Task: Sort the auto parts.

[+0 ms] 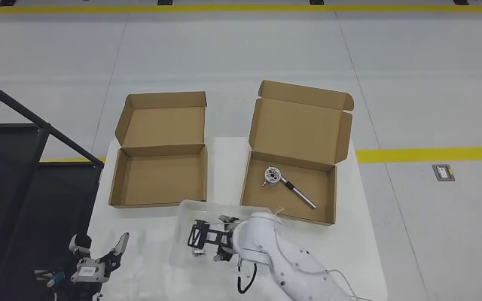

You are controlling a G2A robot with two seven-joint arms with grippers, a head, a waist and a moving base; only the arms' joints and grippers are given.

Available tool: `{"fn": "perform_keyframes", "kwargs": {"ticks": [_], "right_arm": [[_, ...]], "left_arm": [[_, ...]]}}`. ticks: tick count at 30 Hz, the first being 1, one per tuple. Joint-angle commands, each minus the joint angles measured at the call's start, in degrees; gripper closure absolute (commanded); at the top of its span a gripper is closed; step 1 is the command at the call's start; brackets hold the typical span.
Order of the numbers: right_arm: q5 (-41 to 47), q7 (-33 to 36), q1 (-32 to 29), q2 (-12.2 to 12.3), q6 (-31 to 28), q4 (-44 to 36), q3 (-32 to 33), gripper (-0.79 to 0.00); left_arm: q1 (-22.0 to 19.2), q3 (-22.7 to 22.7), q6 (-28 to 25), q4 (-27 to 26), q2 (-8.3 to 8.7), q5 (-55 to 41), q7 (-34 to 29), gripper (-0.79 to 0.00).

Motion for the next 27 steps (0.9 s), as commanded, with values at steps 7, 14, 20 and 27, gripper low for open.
{"fn": "perform_keyframes", "kwargs": {"ticks": [7,14,20,27], "right_arm": [[-5.04,3.69,-1.12,-0.96,11.9,0.94,-2.54,-0.785],[-5.46,4.15,-0.03,-2.31,16.68,5.39,-3.96,-0.634],[-2.07,6.32,1.94,-3.75,17.06,9.48,-4.81,-0.6],[-1.89,6.69,3.54,-5.34,19.16,12.59,-6.7,-0.493]], "left_arm": [[0.0,0.0,0.0,0.0,0.0,0.0,0.0,-0.785],[0.0,0.0,0.0,0.0,0.0,0.0,0.0,-0.785],[0.0,0.0,0.0,0.0,0.0,0.0,0.0,-0.785],[0.0,0.0,0.0,0.0,0.0,0.0,0.0,-0.785]]}}
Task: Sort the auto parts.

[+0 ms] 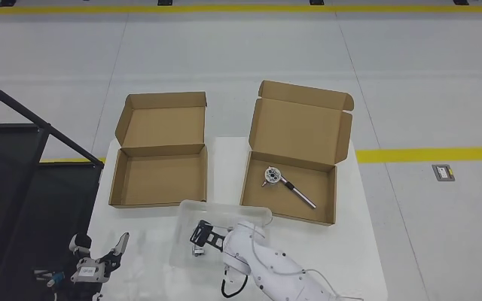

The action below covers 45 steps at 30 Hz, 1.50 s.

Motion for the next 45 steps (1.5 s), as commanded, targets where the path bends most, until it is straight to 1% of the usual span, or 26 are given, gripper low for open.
{"fn": "perform_keyframes", "kwargs": {"ticks": [1,2,5,12,16,22,23,24,26,28,29,30,32,34,37,41,43,45], "right_arm": [[-0.26,-0.16,0.27,-0.37,0.71,0.75,-0.44,-0.459],[-0.24,-0.14,0.41,-0.56,0.89,1.23,-0.61,-0.382],[-0.33,0.18,0.81,-1.11,1.65,2.35,-1.04,-0.339],[0.5,0.35,1.31,-2.08,1.89,4.14,-1.21,-0.342],[1.74,-0.16,1.55,-2.38,0.99,5.76,-0.6,-0.351],[2.83,-1.1,2.12,-2.77,0.2,8.55,0.22,-0.323],[2.93,-1.2,2.23,-2.84,0.08,8.92,0.29,-0.292],[2.99,-1.36,2.31,-2.92,0.09,9.18,0.35,-0.231],[3.01,-1.73,2.4,-3.04,0.08,9.49,0.46,-0.179],[2.89,-2.1,2.36,-3.08,0.09,9.35,0.65,-0.065],[2.87,-2.17,2.3,-3.07,0.02,9.2,0.79,-0.046],[2.74,-2.11,2.26,-3.04,-0.02,9.0,0.95,-0.009],[2.16,-1.94,2.13,-2.92,0.32,8.33,1.37,0.0],[1.33,-1.99,1.75,-2.68,0.66,6.77,1.92,0.0],[-0.18,-2.49,0.34,-1.75,-0.03,2.09,3.69,0.0],[-5.13,-0.82,-3.59,0.35,0.1,-8.35,7.62,0.0],[-6.47,-0.68,-6.95,1.66,-2.24,-16.09,10.36,0.0],[-5.71,-2.51,-11.04,3.1,-7.63,-24.95,13.87,0.0]], "left_arm": [[0.0,0.0,0.0,0.0,0.0,0.0,0.0,-0.785],[0.0,0.0,0.0,0.0,0.0,0.0,0.0,-0.785],[0.0,0.0,0.0,0.0,0.0,0.0,0.0,-0.785],[0.0,0.0,0.0,0.0,0.0,0.0,0.0,-0.785],[0.0,0.0,0.0,0.0,0.0,0.0,0.0,-0.785],[0.0,0.0,0.0,0.0,0.0,0.0,0.0,-0.785],[0.0,0.0,0.0,0.0,0.0,0.0,0.0,-0.785],[0.0,0.0,0.0,0.0,0.0,0.0,0.0,-0.785],[0.0,0.0,0.0,0.0,0.0,0.0,0.0,-0.785],[0.0,0.0,0.0,0.0,0.0,0.0,0.0,-0.785],[0.0,0.0,0.0,0.0,0.0,0.0,0.0,-0.785],[0.0,0.0,0.0,0.0,0.0,0.0,0.0,-0.785],[0.0,0.0,0.0,0.0,0.0,0.0,0.0,-0.785],[0.0,0.0,0.0,0.0,0.0,0.0,0.0,-0.785],[0.0,0.0,0.0,0.0,0.0,0.0,0.0,-0.785],[0.0,0.0,0.0,0.0,0.0,0.0,0.0,-0.785],[0.0,0.0,0.0,0.0,0.0,0.0,0.0,-0.785],[0.0,0.0,0.0,0.0,0.0,0.0,0.0,-0.785]]}}
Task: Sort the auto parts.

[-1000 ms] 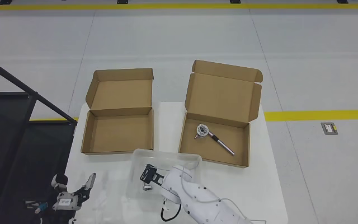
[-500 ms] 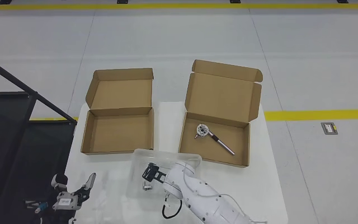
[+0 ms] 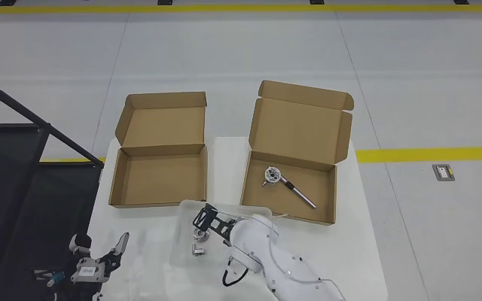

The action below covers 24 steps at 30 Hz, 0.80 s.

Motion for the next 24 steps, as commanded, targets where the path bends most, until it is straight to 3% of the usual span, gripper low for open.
{"fn": "perform_keyframes", "kwargs": {"ticks": [1,5,9,16,24], "right_arm": [[1.74,-2.58,-4.37,1.41,-6.85,-9.41,3.81,0.0],[-0.59,-5.11,-10.52,3.55,-11.35,-19.76,11.18,0.0],[-1.59,-8.43,-11.81,4.52,-11.81,-21.1,16.46,0.0],[1.37,-11.72,-6.21,5.26,-11.28,-9.71,23.65,0.0],[2.51,-12.5,1.38,5.6,-8.71,6.09,26.0,0.0]], "left_arm": [[0.0,0.0,0.0,0.0,0.0,0.0,0.0,-0.785],[0.0,0.0,0.0,0.0,0.0,0.0,0.0,-0.785],[0.0,0.0,0.0,0.0,0.0,0.0,0.0,-0.785],[0.0,0.0,0.0,0.0,0.0,0.0,0.0,-0.785],[0.0,0.0,0.0,0.0,0.0,0.0,0.0,-0.785]]}}
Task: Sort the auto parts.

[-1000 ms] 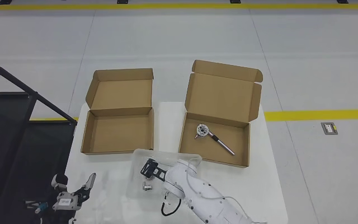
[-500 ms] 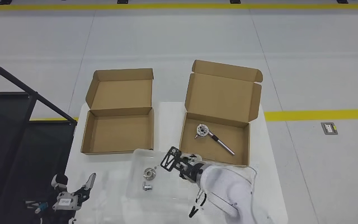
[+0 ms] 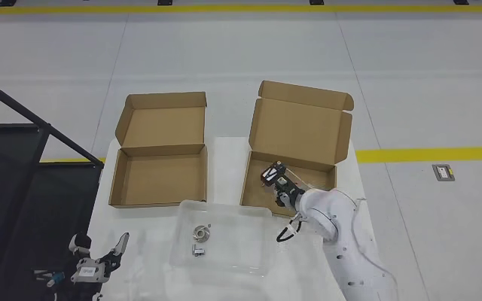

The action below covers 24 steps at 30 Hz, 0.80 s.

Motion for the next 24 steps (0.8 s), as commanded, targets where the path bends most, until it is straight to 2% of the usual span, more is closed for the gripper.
{"fn": "perform_keyframes", "kwargs": {"ticks": [1,9,18,20,24], "right_arm": [[0.85,-0.86,1.53,0.1,-0.38,3.8,0.4,0.0],[2.35,-5.18,6.69,0.33,0.05,16.85,0.41,0.0],[3.36,-8.4,9.67,0.67,-0.27,24.59,-0.14,0.0],[3.56,-8.87,9.84,0.81,-0.46,25.25,-0.13,-0.08],[3.87,-9.48,9.79,1.09,-0.56,25.78,-0.11,-0.135]], "left_arm": [[0.0,0.0,0.0,0.0,0.0,0.0,0.0,-0.785],[0.0,0.0,0.0,0.0,0.0,0.0,0.0,-0.785],[0.0,0.0,0.0,0.0,0.0,0.0,0.0,-0.785],[0.0,0.0,0.0,0.0,0.0,0.0,0.0,-0.785],[0.0,0.0,0.0,0.0,0.0,0.0,0.0,-0.785]]}}
